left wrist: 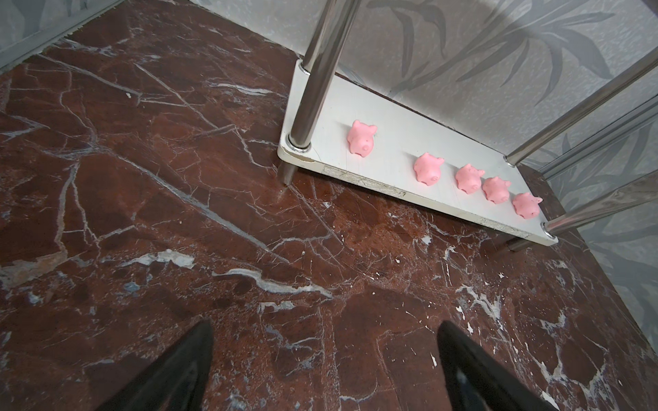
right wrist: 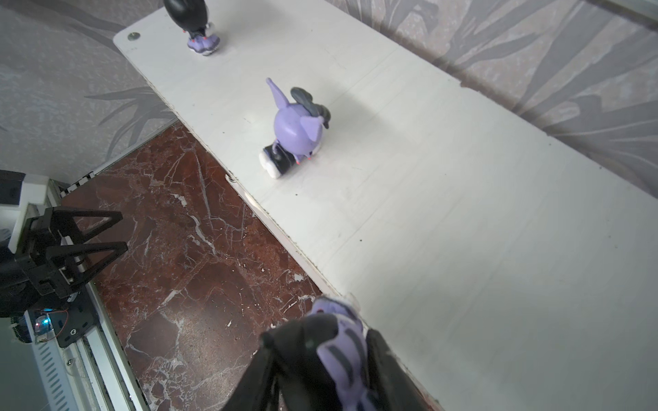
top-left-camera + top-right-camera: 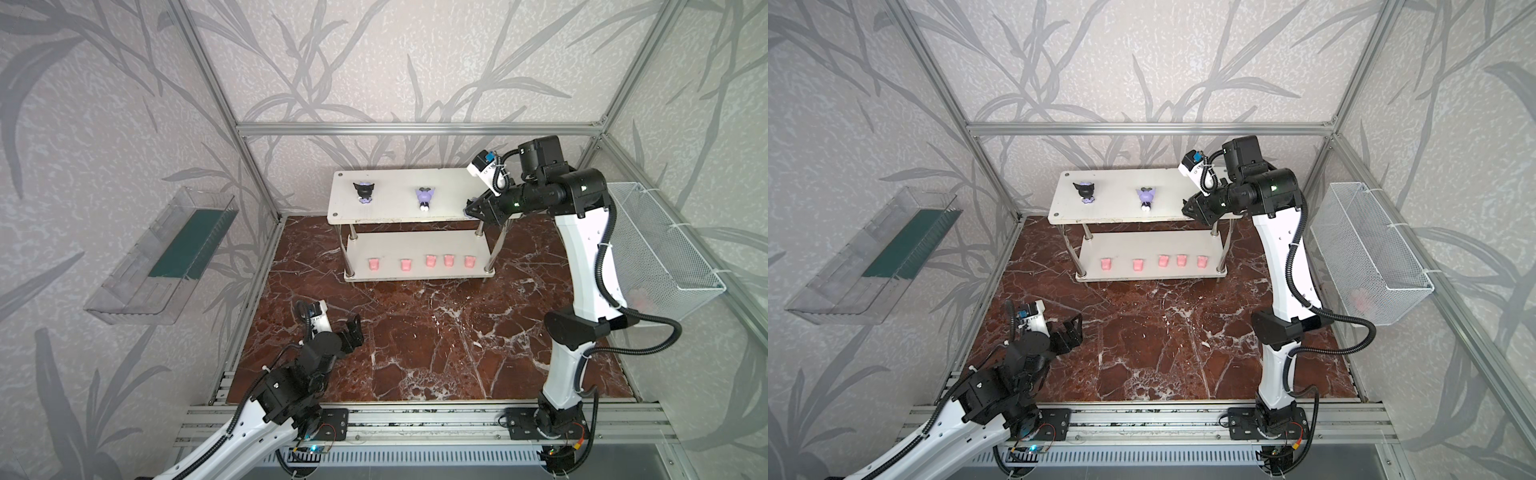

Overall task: Place and organize the plastic toys onto the shelf
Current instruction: 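Lower the figure onto the top board's far end with the right gripper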

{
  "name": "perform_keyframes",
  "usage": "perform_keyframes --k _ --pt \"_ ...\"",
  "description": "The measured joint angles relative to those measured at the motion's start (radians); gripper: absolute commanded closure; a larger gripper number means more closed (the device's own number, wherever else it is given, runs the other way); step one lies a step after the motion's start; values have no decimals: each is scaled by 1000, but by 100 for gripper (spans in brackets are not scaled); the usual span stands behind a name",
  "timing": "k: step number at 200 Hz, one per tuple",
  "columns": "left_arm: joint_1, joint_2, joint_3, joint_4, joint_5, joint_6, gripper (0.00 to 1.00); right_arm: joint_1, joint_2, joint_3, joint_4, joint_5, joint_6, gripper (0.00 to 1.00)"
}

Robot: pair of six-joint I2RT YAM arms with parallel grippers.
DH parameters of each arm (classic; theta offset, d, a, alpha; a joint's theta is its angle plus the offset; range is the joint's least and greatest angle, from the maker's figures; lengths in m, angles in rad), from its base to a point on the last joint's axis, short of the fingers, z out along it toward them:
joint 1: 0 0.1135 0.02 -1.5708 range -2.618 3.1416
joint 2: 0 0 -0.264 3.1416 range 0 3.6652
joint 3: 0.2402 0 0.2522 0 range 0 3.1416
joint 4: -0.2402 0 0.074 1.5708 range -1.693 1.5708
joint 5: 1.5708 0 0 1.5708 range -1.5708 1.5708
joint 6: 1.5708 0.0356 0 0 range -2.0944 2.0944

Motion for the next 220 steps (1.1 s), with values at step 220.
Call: perform_keyframes --k 220 --pt "93 106 -29 111 122 -15 4 -72 81 43 24 13 25 69"
